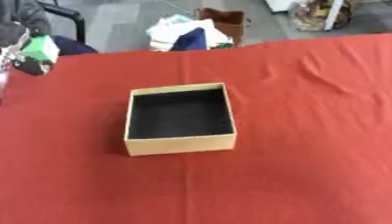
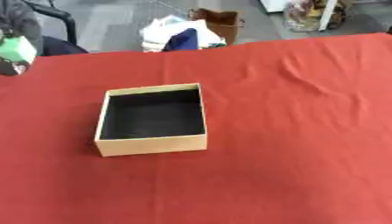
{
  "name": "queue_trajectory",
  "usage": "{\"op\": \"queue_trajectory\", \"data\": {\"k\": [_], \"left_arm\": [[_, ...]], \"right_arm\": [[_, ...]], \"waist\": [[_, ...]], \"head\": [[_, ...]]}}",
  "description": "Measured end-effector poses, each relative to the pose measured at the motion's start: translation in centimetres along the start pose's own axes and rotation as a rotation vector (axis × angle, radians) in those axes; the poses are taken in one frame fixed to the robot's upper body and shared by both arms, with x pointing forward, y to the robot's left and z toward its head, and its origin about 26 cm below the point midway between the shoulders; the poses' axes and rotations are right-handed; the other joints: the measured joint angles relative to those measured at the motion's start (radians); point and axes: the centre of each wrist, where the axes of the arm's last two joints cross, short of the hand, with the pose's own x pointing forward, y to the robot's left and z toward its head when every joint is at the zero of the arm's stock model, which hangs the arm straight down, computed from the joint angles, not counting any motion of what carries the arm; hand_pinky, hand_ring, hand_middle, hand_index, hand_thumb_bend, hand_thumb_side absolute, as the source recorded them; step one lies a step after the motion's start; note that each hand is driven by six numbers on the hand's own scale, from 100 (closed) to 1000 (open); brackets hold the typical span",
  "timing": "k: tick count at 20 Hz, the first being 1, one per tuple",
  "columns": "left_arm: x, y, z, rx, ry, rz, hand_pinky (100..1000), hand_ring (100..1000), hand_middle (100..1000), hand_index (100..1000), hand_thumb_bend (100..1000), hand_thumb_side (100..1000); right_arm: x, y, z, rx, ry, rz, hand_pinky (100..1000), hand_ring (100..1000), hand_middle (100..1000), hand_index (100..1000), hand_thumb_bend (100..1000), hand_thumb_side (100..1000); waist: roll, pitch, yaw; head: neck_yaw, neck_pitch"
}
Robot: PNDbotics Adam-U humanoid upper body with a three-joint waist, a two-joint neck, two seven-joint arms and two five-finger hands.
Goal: Pick up objects on the table and place them in the box.
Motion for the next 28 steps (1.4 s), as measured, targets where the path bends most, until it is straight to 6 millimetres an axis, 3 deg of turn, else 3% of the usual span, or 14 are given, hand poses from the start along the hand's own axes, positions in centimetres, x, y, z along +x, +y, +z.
{"op": "queue_trajectory", "data": {"k": [6,13,17,22,28], "left_arm": [[6.7,2.6,0.2,0.023,-0.381,-0.059,777,645,521,794,219,100],[14.4,4.8,2.1,-0.004,-0.760,-0.123,778,643,524,799,219,100],[16.8,4.0,2.9,-0.079,-0.869,-0.132,771,643,527,795,218,100],[18.6,1.2,3.5,-0.197,-0.937,-0.129,767,651,540,797,223,100],[19.7,-1.3,4.0,-0.258,-0.975,-0.149,802,742,704,888,346,100]], "right_arm": [[0.0,0.0,0.0,0.007,-0.003,0.003,658,725,852,935,100,532],[0.0,0.1,0.0,0.016,-0.002,0.001,658,725,851,936,100,532],[-0.1,0.1,0.1,0.019,-0.001,0.001,657,724,851,935,100,533],[-0.1,0.1,0.1,0.020,-0.001,0.000,657,724,851,935,100,533],[-0.1,0.1,0.0,0.019,-0.002,0.000,657,725,850,936,100,533]], "waist": [[-0.002,-0.008,0.006],[-0.006,-0.012,0.006],[-0.006,-0.012,0.007],[-0.005,-0.010,0.004],[-0.003,-0.006,0.004]], "head": [[-0.023,0.007],[-0.046,0.017],[-0.061,0.018],[-0.070,0.018],[-0.075,0.018]]}}
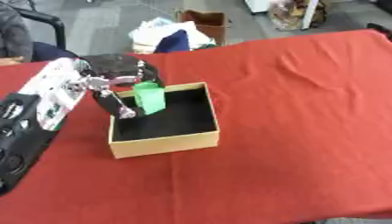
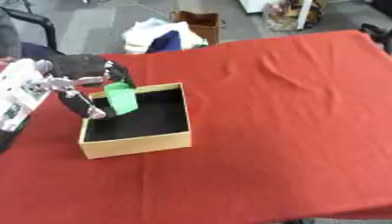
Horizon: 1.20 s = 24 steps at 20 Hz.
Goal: Pick up objects on the table and place them in the box.
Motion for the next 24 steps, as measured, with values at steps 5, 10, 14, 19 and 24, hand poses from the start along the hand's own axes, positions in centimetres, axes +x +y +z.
{"op": "queue_trajectory", "data": {"k": [5,10,14,19,24], "left_arm": [[0.2,-0.8,0.1,0.002,0.026,-0.047,861,813,804,940,482,196],[-0.1,-0.7,1.6,0.024,0.068,-0.086,877,833,827,947,536,288],[-0.1,-0.1,4.2,0.126,0.116,-0.066,826,799,789,912,442,294],[-0.1,-0.2,8.4,0.411,0.200,0.153,737,741,725,829,174,297],[0.9,0.3,12.5,0.841,0.247,0.408,694,706,686,774,100,297]], "right_arm": [[0.0,0.0,0.0,0.000,0.000,0.000,657,725,850,936,100,533],[0.0,0.0,0.0,0.000,0.001,0.001,657,725,849,936,100,533],[-0.1,0.0,0.0,-0.002,0.004,0.002,656,727,849,936,100,532],[-0.1,0.0,0.0,-0.007,0.007,0.004,656,728,848,935,100,532],[-0.1,-0.2,0.0,-0.020,0.009,0.009,654,727,844,933,100,531]], "waist": [[-0.001,0.000,0.004],[-0.003,0.000,0.015],[-0.006,0.001,0.022],[-0.013,0.007,0.025],[-0.019,0.010,0.034]], "head": [[-0.004,0.000],[-0.007,0.000],[-0.008,0.000],[-0.009,0.000],[-0.012,-0.001]]}}
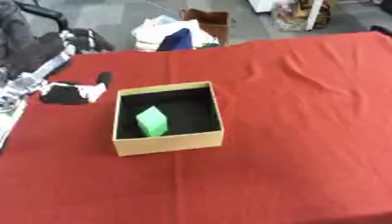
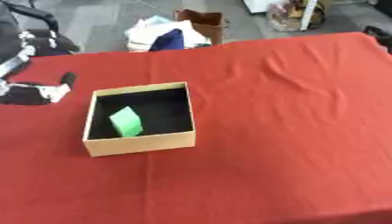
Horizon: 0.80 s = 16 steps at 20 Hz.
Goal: Pick up objects on the table and place them in the box.
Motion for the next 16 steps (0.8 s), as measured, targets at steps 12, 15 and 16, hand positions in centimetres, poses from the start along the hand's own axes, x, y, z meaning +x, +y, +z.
{"op": "queue_trajectory", "data": {"k": [12,15,16], "left_arm": [[2.4,0.9,3.8,0.617,0.055,0.411,651,667,645,734,100,326],[2.5,0.3,4.0,0.656,0.072,0.444,652,667,645,735,100,329],[2.5,0.3,4.0,0.667,0.073,0.449,651,666,644,735,100,329]], "right_arm": [[-0.1,-0.1,0.1,-0.018,0.009,0.010,651,727,841,931,100,531],[-0.1,0.0,0.2,-0.019,0.013,0.008,651,727,841,931,100,530],[-0.1,0.0,0.2,-0.019,0.015,0.007,650,726,840,931,100,530]], "waist": [[0.000,0.022,0.035],[-0.005,0.027,0.053],[-0.009,0.028,0.059]], "head": [[0.016,0.037],[0.024,0.050],[0.027,0.053]]}}
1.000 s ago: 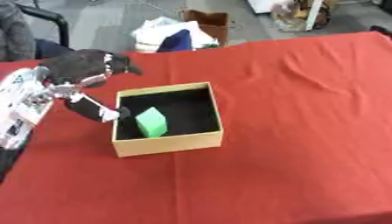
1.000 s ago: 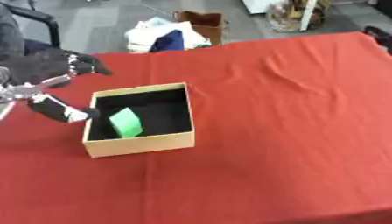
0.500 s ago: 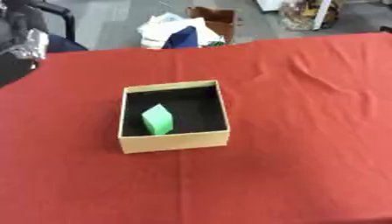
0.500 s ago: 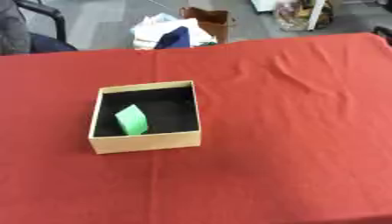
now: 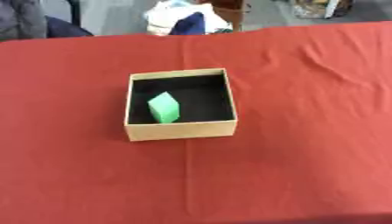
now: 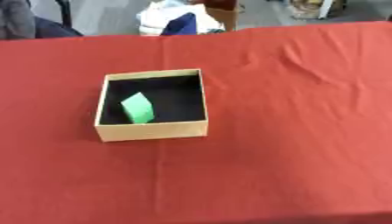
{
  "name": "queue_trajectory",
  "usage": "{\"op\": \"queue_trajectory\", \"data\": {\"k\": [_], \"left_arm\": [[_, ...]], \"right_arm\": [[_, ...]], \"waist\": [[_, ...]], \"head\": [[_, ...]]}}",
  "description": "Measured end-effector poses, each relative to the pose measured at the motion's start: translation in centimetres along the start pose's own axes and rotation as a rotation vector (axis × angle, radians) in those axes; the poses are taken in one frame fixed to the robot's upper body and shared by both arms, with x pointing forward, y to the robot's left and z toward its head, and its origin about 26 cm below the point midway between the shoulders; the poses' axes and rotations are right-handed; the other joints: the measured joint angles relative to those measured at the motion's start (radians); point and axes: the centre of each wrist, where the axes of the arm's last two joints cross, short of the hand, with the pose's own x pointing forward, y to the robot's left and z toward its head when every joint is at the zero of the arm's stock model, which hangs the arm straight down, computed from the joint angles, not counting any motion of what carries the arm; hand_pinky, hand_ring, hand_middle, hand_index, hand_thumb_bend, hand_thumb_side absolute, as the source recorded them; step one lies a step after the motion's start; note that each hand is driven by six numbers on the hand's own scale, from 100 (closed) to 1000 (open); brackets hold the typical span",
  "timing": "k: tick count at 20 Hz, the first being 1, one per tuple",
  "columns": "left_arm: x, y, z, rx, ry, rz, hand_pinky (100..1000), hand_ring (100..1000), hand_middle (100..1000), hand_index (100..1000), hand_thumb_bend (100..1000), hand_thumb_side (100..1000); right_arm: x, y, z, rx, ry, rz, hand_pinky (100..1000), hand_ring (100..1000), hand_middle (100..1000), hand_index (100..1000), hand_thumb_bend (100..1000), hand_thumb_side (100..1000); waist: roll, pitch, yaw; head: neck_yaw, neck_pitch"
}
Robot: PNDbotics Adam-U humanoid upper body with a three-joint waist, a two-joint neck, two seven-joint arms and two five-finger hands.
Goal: Pick up objects on the table and place them in the box.
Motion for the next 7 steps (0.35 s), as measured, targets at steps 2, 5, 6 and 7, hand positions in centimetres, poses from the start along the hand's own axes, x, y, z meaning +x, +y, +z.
{"op": "queue_trajectory", "data": {"k": [2,5,6,7], "left_arm": [[-0.03,-0.18,0.12,0.013,0.002,0.011,649,664,641,731,100,331],[-0.09,-0.41,0.30,0.030,0.009,0.028,646,662,639,729,100,332],[-0.11,-0.42,0.35,0.032,0.010,0.030,646,661,638,728,100,331],[-0.14,-0.44,0.42,0.034,0.012,0.031,646,661,638,728,100,332]], "right_arm": [[0.01,0.04,0.03,0.001,0.001,0.000,650,726,840,930,100,529],[0.04,0.17,0.06,0.005,0.002,-0.001,649,726,840,930,100,529],[0.05,0.18,0.06,0.007,0.003,-0.001,649,726,839,930,100,528],[0.07,0.21,0.05,0.008,0.003,-0.002,649,726,837,930,100,528]], "waist": [[-0.005,0.003,0.002],[-0.005,0.010,0.012],[-0.007,0.011,0.016],[-0.009,0.013,0.018]], "head": [[0.009,0.000],[0.029,-0.003],[0.034,-0.008],[0.039,-0.012]]}}
